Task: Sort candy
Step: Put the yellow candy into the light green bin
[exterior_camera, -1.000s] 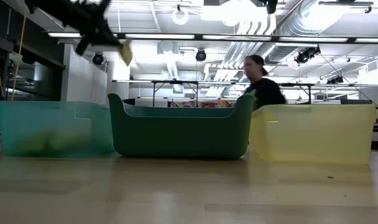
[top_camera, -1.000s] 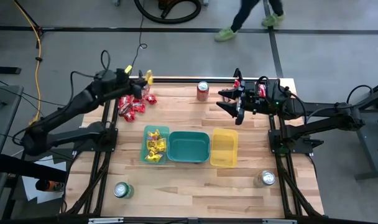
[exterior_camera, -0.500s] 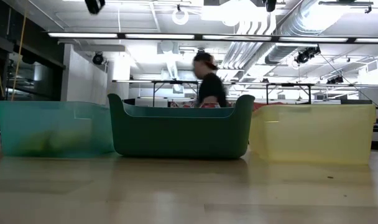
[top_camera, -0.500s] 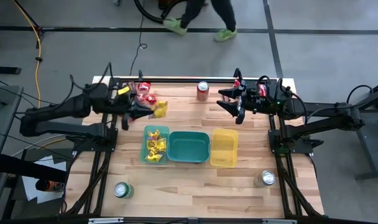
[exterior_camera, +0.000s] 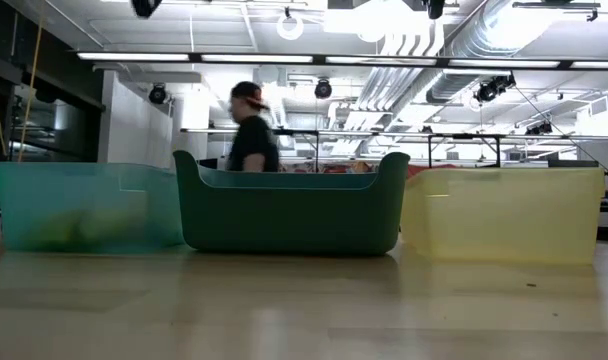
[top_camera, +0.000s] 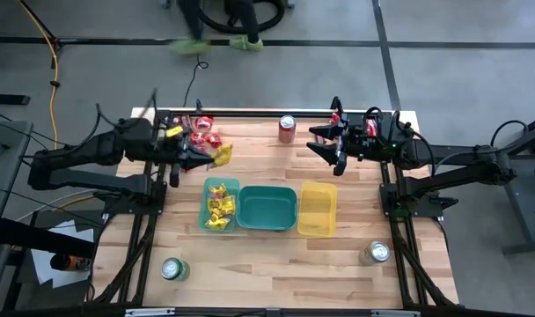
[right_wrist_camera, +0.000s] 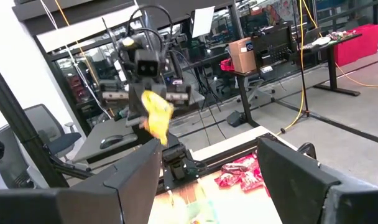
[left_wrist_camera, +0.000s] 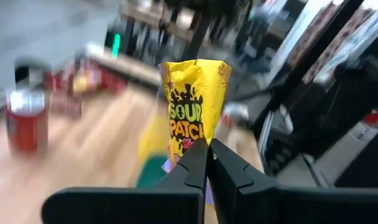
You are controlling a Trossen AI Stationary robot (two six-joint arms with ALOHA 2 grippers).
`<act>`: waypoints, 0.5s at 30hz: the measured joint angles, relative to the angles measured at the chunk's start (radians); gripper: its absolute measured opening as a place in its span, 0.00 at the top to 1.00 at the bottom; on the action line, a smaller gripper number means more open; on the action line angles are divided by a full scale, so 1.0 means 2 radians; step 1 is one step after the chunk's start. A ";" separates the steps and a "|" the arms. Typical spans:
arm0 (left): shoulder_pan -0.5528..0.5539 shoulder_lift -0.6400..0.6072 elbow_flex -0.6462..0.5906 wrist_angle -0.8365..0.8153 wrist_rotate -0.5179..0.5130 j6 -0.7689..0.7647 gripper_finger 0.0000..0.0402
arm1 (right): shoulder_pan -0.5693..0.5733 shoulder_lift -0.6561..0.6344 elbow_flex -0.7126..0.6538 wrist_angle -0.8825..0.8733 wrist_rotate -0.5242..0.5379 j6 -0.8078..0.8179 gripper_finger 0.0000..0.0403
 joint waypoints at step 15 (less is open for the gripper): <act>-0.072 0.162 -0.055 -0.178 -0.008 -0.030 1.00 | 0.000 0.000 0.000 -0.003 0.000 -0.001 0.35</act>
